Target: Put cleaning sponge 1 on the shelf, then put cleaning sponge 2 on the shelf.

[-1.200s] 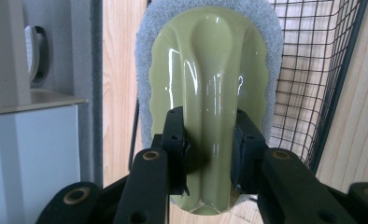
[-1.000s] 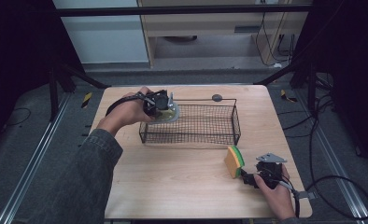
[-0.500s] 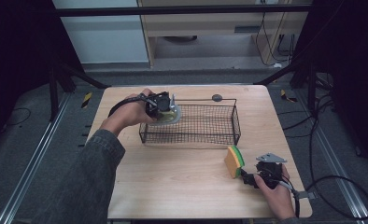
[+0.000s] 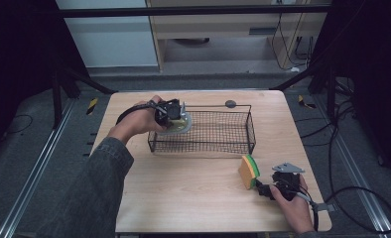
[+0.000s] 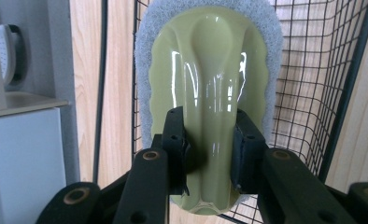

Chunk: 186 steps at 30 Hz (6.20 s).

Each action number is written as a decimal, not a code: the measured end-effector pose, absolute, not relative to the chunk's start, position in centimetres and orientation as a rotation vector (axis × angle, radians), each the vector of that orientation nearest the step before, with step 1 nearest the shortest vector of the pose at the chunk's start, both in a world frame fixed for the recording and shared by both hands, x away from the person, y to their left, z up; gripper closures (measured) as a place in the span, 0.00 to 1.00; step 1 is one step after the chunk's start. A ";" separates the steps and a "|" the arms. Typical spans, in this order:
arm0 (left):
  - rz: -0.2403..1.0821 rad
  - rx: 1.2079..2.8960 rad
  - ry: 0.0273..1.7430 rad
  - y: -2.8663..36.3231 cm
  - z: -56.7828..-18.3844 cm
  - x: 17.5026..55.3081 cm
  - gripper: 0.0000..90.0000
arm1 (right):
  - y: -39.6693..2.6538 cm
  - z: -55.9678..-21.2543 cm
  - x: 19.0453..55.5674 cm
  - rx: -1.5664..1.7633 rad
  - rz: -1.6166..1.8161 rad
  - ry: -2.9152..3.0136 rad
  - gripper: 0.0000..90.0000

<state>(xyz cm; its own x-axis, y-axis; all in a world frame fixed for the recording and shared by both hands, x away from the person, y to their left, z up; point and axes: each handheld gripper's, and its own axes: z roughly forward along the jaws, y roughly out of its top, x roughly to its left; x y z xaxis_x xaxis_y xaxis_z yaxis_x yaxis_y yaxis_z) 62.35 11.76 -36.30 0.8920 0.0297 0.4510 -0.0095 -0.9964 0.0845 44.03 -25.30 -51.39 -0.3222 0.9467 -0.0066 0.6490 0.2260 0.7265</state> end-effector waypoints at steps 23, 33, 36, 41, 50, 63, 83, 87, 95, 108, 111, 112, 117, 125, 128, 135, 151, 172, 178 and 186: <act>0.679 2.987 0.062 12.4 -38.1 62.8 0.78 | -25.3 -51.4 44.0 1.466 0.876 2.056 0.01; 0.645 3.004 0.064 12.4 -38.9 63.0 0.78 | -25.3 -51.4 44.0 1.466 0.876 2.055 0.01; 0.636 3.007 0.071 12.4 -39.2 63.0 0.78 | -25.3 -51.4 44.0 1.466 0.876 2.055 0.01; 0.623 3.005 0.078 12.4 -39.5 63.0 0.78 | -25.3 -51.4 44.0 1.466 0.876 2.055 0.01; 0.607 3.013 0.071 12.3 -39.8 63.1 0.78 | -25.3 -51.4 44.0 1.467 0.877 2.055 0.01; 0.597 3.018 0.076 12.3 -39.9 63.1 0.78 | -25.3 -51.4 44.0 1.466 0.876 2.055 0.01; 0.571 2.968 0.118 12.7 -38.8 62.8 0.73 | -25.3 -51.4 44.0 1.467 0.876 2.055 0.01; 0.603 2.915 0.126 12.9 -37.8 62.5 0.70 | -25.3 -51.4 44.0 1.466 0.876 2.055 0.01; 0.723 2.862 0.125 13.0 -36.5 61.5 0.56 | -25.3 -51.4 44.0 1.466 0.877 2.055 0.01; 0.817 2.776 0.295 13.2 -35.7 60.4 0.16 | -25.3 -51.4 44.0 1.467 0.876 2.054 0.01; 0.806 2.752 0.314 13.3 -35.5 59.8 0.11 | -25.3 -51.3 44.0 1.473 0.880 2.054 0.01; 0.800 2.747 0.311 13.3 -35.4 59.6 0.11 | -25.3 -51.4 44.0 1.470 0.880 2.054 0.01; 0.780 2.710 0.330 13.1 -35.1 58.3 0.07 | -25.2 -51.3 44.1 1.478 0.878 2.054 0.01; 0.769 2.643 0.370 12.6 -34.9 56.3 0.06 | -25.2 -51.4 44.1 1.479 0.878 2.053 0.01; 0.772 2.621 0.389 12.5 -35.0 55.6 0.06 | -25.2 -51.3 44.1 1.480 0.879 2.053 0.01; 0.780 2.571 0.433 13.0 -35.5 54.2 0.05 | -25.2 -51.4 44.1 1.474 0.874 2.053 0.01; 0.774 2.425 0.668 18.0 -38.1 50.8 0.05 | -25.2 -51.4 44.1 1.472 0.874 2.053 0.01; 0.550 2.414 0.925 23.7 -47.7 49.4 0.05 | -26.8 -49.2 42.8 1.548 0.870 1.989 0.14; 0.536 2.365 0.989 24.4 -48.7 49.5 0.05 | -27.8 -47.5 41.4 1.593 0.856 2.018 0.19; 0.452 2.322 1.046 24.8 -49.5 49.4 0.03 | -28.0 -43.9 41.1 1.629 0.894 2.042 0.24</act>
